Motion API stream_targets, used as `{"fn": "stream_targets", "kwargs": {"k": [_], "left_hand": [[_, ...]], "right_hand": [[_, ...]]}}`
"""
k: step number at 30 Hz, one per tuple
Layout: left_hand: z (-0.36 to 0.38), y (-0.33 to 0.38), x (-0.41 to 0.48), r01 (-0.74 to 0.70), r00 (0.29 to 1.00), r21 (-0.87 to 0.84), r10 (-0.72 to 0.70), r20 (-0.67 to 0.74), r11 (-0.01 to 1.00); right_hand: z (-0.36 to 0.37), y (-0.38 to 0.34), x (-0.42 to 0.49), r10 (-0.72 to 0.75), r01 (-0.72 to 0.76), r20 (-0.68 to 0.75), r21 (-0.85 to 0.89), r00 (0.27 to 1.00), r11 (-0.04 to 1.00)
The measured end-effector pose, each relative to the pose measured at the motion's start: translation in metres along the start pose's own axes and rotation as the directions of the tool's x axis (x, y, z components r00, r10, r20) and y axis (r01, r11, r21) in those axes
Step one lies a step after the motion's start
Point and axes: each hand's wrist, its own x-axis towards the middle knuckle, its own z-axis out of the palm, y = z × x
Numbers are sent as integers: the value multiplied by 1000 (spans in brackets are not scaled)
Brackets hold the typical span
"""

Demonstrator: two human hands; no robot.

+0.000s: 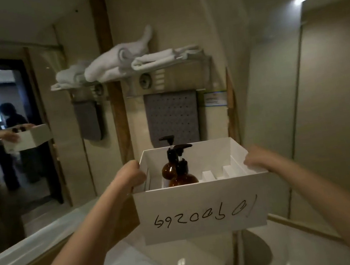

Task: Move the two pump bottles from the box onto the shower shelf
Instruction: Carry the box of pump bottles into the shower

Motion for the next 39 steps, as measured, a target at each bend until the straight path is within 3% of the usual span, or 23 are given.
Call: {"fn": "stream_targets", "kwargs": {"k": [7,18,25,39], "left_hand": [[58,90,12,-230,960,-18,230,161,973],[128,190,-11,-508,791,-64,495,360,859],[170,233,-35,-556,737,-63,527,423,829],[221,283,-33,-545,770,-23,512,380,838]], "right_hand": [[-55,84,-44,260,-264,-161,-4,952,964],[-110,168,-128,545,-554,-280,55,790,831],[-128,216,-151,620,-619,-277,101,735,779],[-151,286,-118,598,-580,-254,147,760,801]]}}
